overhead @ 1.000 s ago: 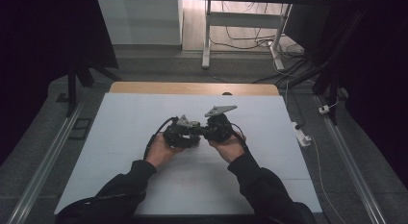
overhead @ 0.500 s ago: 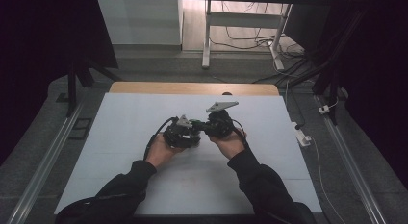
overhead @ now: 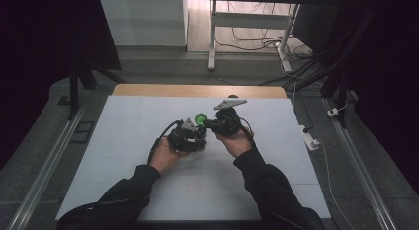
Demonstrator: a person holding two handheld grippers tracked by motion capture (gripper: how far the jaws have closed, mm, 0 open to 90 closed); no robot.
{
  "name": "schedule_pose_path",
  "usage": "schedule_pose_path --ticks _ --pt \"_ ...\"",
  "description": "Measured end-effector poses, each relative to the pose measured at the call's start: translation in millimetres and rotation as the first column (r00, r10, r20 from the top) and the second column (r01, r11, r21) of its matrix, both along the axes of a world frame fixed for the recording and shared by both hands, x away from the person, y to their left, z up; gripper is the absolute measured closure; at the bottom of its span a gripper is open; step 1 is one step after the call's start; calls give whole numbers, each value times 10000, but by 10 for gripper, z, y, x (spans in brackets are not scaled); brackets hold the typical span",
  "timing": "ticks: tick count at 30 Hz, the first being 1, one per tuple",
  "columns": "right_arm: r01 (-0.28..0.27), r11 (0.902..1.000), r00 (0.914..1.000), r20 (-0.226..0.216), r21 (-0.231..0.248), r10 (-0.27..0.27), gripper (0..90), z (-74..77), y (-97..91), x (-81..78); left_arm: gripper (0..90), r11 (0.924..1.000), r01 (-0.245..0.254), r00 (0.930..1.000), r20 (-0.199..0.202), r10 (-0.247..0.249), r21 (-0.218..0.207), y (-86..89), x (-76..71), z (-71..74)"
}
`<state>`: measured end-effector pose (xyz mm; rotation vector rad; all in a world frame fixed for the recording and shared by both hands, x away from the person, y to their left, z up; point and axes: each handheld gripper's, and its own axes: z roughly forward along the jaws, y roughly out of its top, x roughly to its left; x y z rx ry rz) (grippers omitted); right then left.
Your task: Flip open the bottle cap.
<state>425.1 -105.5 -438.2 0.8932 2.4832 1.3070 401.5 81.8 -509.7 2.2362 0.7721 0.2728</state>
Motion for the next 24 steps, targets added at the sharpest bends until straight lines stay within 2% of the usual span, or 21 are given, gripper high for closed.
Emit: schedule_pose_path --ticks 6,11,16,21,24 --pt "112 9999 9999 -131 -31 -112 900 -34 -42 31 536 10000 30 10000 -17 -30 24 2 4 4" --pt "-29 9999 10000 29 -107 29 899 -21 -34 -10 534 10000 21 10000 -68 -22 -26 2 12 6" --pt "-95 10000 9999 109 -14 96 790 51 -61 -84 512 9999 84 9999 -108 -84 80 3 16 25" --pt "-110 9998 9999 119 -147 112 717 57 -85 -148 410 10000 -31 10000 -70 31 45 30 -14 88" --pt "-123 9996 9998 146 -253 127 661 64 -86 -189 372 9999 -58 9997 -243 55 -127 87 -36 146"
